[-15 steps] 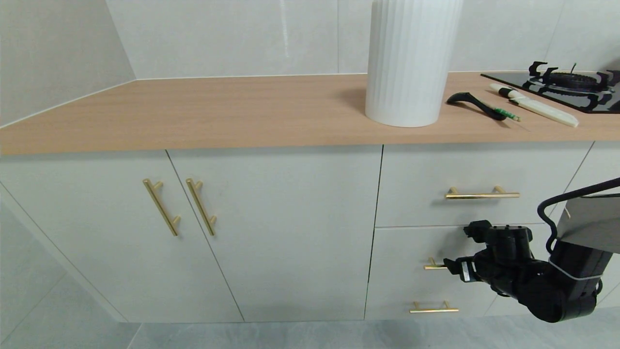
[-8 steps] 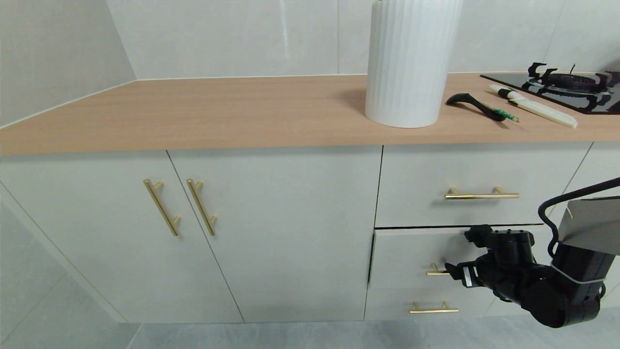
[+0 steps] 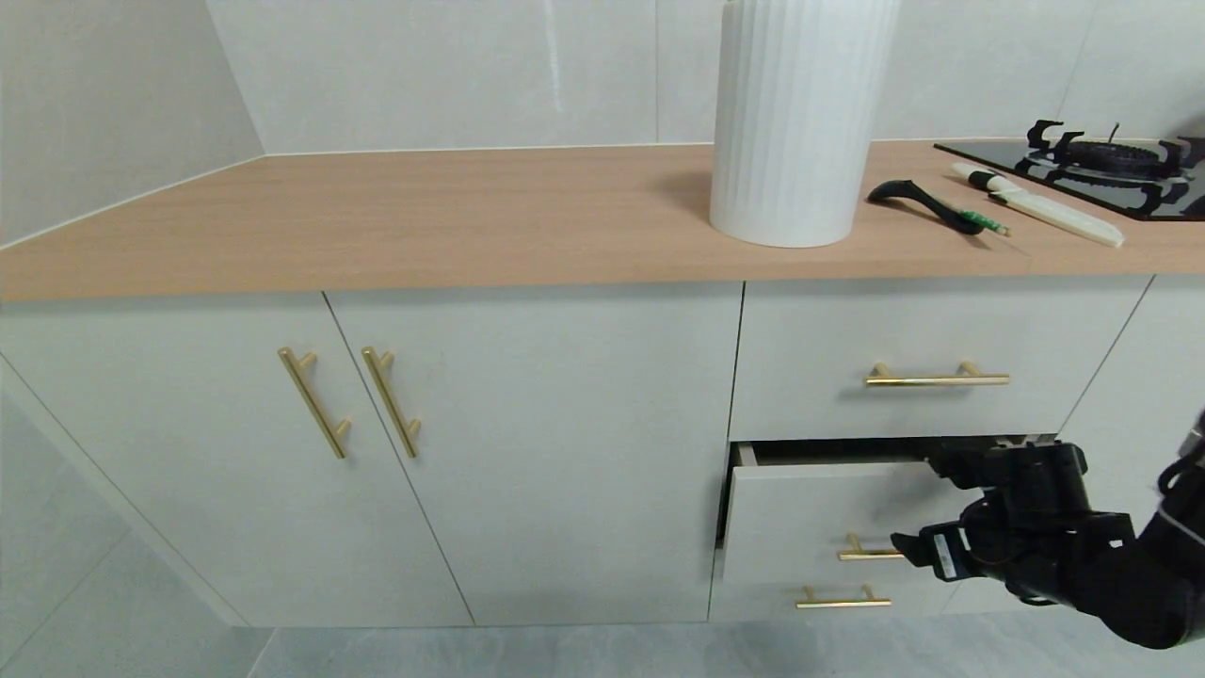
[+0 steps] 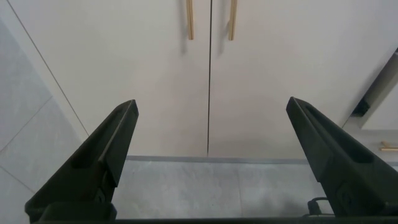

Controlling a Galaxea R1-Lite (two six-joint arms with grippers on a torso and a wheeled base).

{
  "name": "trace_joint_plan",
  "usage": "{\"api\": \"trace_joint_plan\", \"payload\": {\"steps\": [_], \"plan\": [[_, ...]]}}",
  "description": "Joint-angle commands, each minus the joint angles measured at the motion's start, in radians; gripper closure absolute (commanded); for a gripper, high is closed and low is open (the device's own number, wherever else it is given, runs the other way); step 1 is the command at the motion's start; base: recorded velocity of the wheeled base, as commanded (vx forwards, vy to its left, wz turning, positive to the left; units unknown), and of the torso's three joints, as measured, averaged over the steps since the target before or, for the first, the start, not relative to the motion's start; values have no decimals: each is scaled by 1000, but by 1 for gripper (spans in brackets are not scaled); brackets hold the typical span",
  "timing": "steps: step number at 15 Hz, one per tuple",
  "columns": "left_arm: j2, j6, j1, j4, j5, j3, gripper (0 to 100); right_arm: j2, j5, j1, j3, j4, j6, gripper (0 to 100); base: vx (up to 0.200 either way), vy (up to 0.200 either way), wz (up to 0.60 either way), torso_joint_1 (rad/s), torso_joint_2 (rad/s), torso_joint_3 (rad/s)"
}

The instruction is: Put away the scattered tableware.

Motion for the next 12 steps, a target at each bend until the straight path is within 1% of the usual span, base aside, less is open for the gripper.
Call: {"api": "trace_joint_plan", "payload": {"steps": [1,2,3,5,7,9,11,12], "plan": [[2,-1,0,0,0,0,0,-459,41,39,-52,399,1,0,0,0,0,0,0,0],[2,-1,0,0,0,0,0,-546,47,56,-95,509,7,0,0,0,0,0,0,0],[2,-1,0,0,0,0,0,-605,47,74,-124,572,17,0,0,0,0,0,0,0],[2,-1,0,0,0,0,0,-611,45,88,-135,575,31,0,0,0,0,0,0,0],[2,-1,0,0,0,0,0,-556,45,90,-158,569,33,0,0,0,0,0,0,0],[2,-1,0,0,0,0,0,-493,44,91,-188,512,48,0,0,0,0,0,0,0],[2,-1,0,0,0,0,0,-415,44,91,-196,482,56,0,0,0,0,0,0,0],[2,-1,0,0,0,0,0,-415,44,91,-196,482,56,0,0,0,0,0,0,0]]}}
